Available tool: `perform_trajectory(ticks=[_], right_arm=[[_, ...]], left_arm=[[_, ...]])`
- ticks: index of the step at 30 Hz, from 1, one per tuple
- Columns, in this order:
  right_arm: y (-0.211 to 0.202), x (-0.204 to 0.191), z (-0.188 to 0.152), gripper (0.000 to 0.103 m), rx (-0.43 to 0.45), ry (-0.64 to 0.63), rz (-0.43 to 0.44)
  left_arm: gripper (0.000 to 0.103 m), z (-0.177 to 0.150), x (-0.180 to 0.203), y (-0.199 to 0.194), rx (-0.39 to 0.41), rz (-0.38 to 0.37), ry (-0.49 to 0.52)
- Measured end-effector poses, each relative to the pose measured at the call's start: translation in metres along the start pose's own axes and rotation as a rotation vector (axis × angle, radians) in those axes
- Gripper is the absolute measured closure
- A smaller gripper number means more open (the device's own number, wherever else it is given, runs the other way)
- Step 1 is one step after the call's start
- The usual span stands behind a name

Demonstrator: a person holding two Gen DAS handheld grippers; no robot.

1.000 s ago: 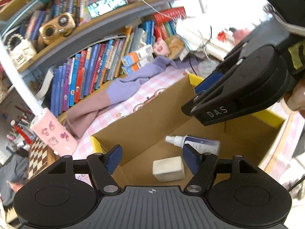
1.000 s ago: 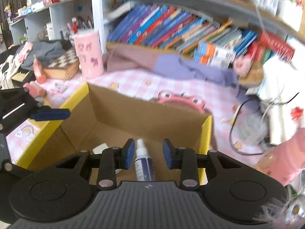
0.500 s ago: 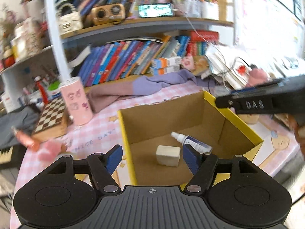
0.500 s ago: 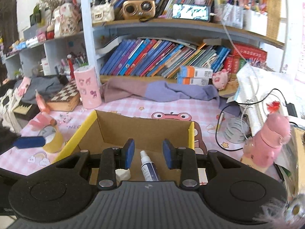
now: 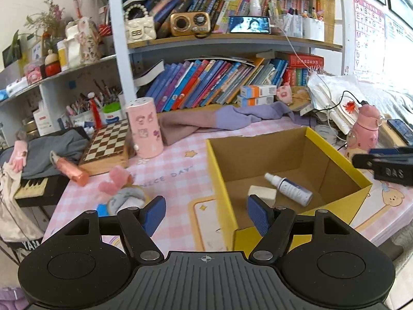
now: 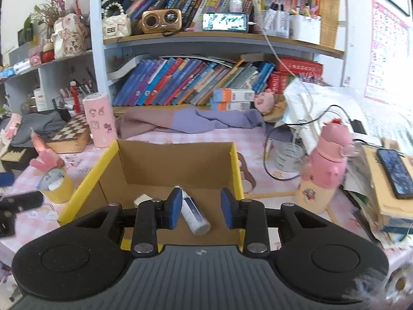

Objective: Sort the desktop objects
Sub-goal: 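Lift both open tools out of the yellow box and withdraw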

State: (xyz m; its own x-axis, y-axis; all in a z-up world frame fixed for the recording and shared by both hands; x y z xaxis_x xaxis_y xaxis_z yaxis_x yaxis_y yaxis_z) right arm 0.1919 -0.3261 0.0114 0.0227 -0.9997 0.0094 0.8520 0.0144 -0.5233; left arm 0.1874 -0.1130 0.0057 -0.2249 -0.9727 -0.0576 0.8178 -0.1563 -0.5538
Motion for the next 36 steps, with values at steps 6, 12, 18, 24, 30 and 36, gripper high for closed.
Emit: perform_trajectory(ticks=[6,12,18,24,30,36], right_arm=[[-0.019,-0.007,-0.020,0.072,-0.016,0.020,-0.059],[-0.039,-0.024,-0.039,0.072,-0.033,0.025,-0.093],[-0.056,-0.051,-0.062,0.072,-0.054,0.040,-0.095],[-0.066,-0.081,-0.083,0.072,-0.105,0.089,-0.073],[-0.071,-0.110,-0.090,0.071,-0.113,0.080,-0.055],[-0.071,-0.130,-0.103,0.071,-0.144,0.071,-0.051]], left_arm=[[0.032,-0.013,-0.014,-0.014,0.004,-0.014,0.022],[0.032,-0.032,-0.026,-0.027,-0.005,-0.029,0.023],[0.029,-0.057,-0.035,-0.037,-0.023,-0.023,0.022],[0.028,-0.074,-0.045,-0.044,-0.050,-0.048,0.028],[0.027,-0.082,-0.062,-0.050,-0.053,-0.059,-0.020],[0.027,-0.093,-0.076,-0.053,-0.068,-0.049,-0.021]])
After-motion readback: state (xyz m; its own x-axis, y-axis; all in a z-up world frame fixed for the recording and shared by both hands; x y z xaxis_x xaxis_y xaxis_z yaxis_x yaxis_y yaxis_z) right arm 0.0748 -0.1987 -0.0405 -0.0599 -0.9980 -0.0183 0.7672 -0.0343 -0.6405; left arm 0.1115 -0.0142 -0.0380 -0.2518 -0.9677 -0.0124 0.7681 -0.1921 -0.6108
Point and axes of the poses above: each gripper's, at about its wrist camera, not at the fingertips, and y roughly the way its jaws point, x to its right, z to its top, the point moved 10 cm from there along y, roughly the way its jaws point, and after that the axes turned 2 degrees about -z, right-handed, at the moved point
